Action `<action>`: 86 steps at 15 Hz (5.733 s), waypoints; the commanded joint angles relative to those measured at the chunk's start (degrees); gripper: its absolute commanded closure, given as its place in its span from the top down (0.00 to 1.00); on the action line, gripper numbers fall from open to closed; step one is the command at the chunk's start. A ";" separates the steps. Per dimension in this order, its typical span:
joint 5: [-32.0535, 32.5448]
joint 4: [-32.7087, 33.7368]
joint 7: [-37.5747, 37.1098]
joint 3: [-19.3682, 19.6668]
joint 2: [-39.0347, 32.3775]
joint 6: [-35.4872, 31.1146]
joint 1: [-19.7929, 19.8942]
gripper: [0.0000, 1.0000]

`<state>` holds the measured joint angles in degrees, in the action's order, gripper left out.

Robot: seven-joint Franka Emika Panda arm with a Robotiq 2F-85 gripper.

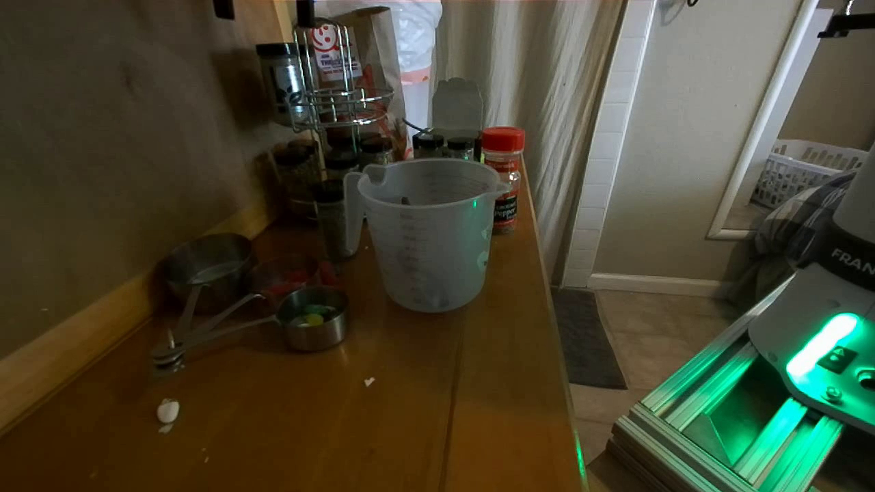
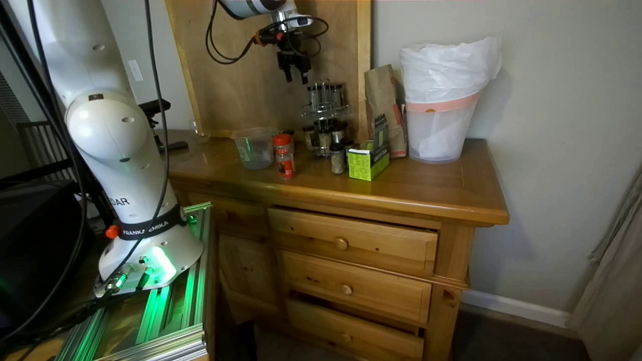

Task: Remove one container from the top part of the seasoning rack and put it on the table

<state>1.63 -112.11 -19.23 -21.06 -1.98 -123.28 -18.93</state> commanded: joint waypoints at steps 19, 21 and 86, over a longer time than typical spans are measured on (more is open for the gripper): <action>17.85 1.39 -22.20 1.51 -4.54 -3.53 -2.59 0.85; 18.89 1.37 -23.11 1.82 -4.86 -4.05 -2.79 0.82; -5.61 -27.47 11.84 13.01 16.45 -11.31 7.66 0.24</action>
<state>-4.31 -139.37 -8.29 -6.88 15.49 -132.30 -12.68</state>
